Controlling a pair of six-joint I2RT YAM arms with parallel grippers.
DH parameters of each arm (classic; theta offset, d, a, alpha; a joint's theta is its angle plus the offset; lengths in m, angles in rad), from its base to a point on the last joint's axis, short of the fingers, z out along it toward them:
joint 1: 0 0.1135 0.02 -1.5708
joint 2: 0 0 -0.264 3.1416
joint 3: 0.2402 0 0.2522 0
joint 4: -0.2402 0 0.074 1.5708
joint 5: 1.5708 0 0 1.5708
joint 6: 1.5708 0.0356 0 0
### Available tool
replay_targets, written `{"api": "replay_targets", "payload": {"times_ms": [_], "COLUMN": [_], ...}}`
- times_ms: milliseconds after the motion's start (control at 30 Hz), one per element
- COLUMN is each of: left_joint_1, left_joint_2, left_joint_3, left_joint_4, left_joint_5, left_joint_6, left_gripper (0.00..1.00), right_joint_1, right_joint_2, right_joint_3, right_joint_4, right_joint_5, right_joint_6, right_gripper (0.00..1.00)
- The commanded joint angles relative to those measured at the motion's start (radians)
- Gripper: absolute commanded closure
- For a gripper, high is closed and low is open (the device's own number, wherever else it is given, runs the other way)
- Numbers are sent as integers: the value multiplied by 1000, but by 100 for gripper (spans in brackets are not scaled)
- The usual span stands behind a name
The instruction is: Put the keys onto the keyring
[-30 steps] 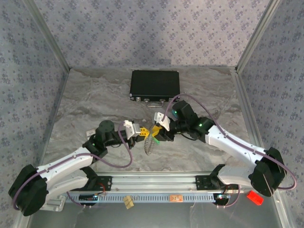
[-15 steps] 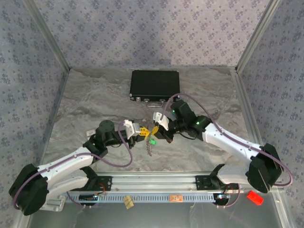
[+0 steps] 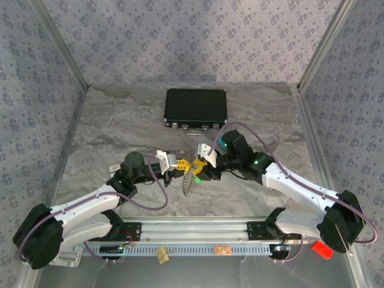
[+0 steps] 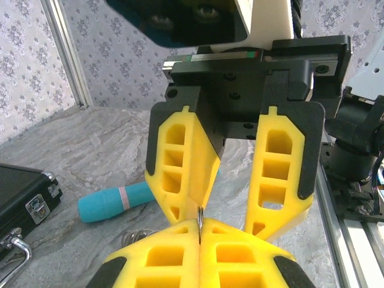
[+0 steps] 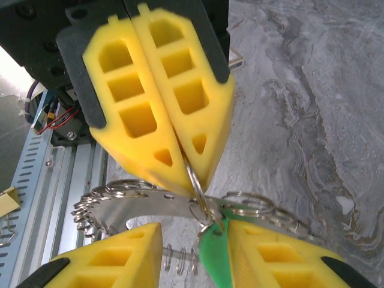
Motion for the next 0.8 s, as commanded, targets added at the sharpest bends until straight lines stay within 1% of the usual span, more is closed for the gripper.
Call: {"api": "replay_targets", "payload": {"times_ms": [0, 133, 200, 333, 467, 567, 667, 733, 767], "left_joint_1": [-7, -8, -8, -8, -9, -11, -21, -23, -24], "left_joint_2": [-1, 0, 2, 7, 13, 19, 30, 33, 33], "left_joint_3": [-7, -15, -15, -12, -13, -13, -14, -14, -14], "left_joint_4": [101, 119, 131, 146, 166, 178, 192, 199, 199], "left_joint_5": [7, -12, -16, -36, -63, -88, -113, -125, -132], "left_joint_6": [-32, -40, -50, -65, -88, -107, -132, -141, -144], "left_gripper": [100, 100, 100, 100, 100, 100, 100, 100, 100], "right_joint_1": [-5, -5, -4, 7, 24, 39, 51, 59, 62], "right_joint_2": [-4, -2, 3, 14, 31, 45, 55, 60, 61], "right_joint_3": [-11, -40, -56, -84, -104, -112, -122, -123, -122], "right_joint_4": [47, 58, 65, 131, 202, 257, 312, 326, 324], "right_joint_5": [-13, 15, 25, 12, 42, 80, 148, 184, 202], "right_joint_6": [19, 20, 21, 60, 90, 114, 133, 132, 127], "right_gripper": [66, 61, 61, 60, 60, 60, 60, 62, 65]}}
